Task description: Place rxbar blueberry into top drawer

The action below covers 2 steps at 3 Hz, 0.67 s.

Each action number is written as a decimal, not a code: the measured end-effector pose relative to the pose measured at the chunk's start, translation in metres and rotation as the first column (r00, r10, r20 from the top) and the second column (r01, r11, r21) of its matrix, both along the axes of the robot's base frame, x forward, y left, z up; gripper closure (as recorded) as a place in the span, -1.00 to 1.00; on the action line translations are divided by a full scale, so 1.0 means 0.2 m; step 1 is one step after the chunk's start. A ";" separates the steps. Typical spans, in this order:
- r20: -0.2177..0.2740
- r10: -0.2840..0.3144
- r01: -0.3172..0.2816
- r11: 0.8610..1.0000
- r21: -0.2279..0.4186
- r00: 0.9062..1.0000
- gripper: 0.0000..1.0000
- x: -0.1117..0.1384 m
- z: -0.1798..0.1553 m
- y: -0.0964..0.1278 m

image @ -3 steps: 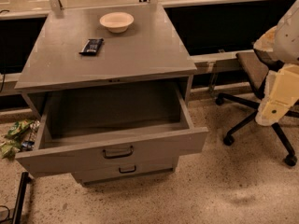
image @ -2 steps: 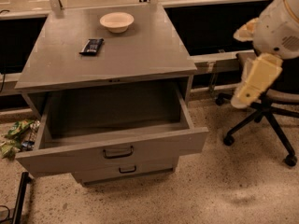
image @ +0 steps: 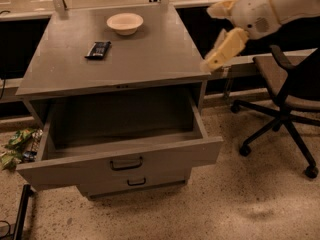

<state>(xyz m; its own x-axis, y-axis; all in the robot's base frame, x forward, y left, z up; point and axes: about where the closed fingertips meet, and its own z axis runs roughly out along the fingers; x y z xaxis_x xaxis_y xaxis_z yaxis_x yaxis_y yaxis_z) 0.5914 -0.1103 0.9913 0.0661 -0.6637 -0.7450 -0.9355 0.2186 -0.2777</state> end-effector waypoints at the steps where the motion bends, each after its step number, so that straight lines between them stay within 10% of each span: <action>1: 0.008 0.082 -0.082 0.981 0.177 0.997 -1.00 0.21 0.03 0.26; 2: -0.004 0.143 -0.138 0.963 0.233 0.990 -1.00 0.38 -0.04 0.55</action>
Offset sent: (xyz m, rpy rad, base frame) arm 0.1215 0.1806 -0.0327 0.2769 0.0480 0.2085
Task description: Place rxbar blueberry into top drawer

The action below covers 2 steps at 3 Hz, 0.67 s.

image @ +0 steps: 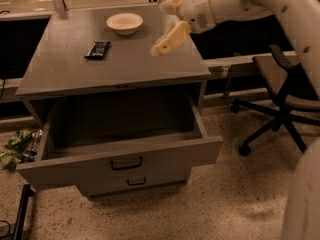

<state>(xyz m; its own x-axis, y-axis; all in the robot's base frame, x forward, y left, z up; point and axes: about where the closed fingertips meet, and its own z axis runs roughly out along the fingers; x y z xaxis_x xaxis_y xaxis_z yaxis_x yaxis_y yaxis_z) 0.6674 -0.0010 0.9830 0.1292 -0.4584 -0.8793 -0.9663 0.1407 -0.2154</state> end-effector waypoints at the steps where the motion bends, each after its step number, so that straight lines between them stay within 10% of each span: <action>1: -0.018 0.006 -0.006 1.000 -0.007 1.000 -1.00 0.10 -0.13 0.21; 2: -0.073 -0.036 0.036 0.999 0.011 0.997 -1.00 0.18 -0.30 0.32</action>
Offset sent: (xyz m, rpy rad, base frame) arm 0.0567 0.0793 -0.1016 0.0410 0.1314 -0.1121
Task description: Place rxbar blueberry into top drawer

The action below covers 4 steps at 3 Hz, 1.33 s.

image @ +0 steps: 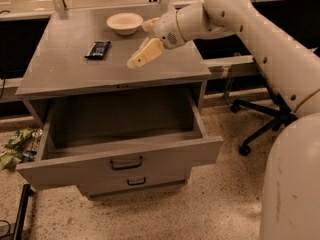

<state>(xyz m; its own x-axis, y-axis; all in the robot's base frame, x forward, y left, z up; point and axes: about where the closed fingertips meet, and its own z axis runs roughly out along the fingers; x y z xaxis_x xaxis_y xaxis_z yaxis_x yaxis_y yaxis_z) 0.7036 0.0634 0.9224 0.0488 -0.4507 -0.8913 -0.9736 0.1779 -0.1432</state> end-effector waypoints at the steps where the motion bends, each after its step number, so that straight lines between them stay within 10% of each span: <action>1: -0.002 -0.013 0.013 1.000 0.015 1.000 -1.00 0.03 -0.02 0.02; 4: 0.007 -0.162 0.157 0.963 0.220 0.987 -1.00 0.39 -0.19 0.16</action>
Offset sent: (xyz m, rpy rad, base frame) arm 0.0222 0.0067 -0.0078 0.1027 0.0023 -0.0395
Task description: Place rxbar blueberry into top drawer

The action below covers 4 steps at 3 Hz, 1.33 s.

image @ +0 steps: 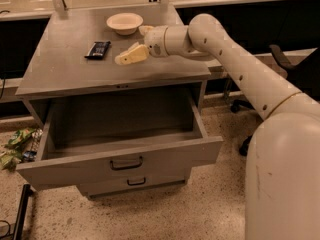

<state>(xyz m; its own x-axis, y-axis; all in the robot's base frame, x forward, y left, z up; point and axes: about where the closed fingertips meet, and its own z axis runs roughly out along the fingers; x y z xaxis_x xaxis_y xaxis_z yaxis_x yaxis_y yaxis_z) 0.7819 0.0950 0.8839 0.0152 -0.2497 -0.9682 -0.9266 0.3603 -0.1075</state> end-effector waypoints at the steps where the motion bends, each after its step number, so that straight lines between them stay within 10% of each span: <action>1: -0.008 -0.057 0.057 0.998 -0.009 0.998 -1.00 0.14 -0.01 0.13; 4: -0.078 -0.027 0.024 0.999 -0.041 0.997 -1.00 0.27 -0.13 0.36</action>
Offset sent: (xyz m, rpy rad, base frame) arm 0.0542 0.0590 -0.0024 -0.0138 0.0397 -0.0669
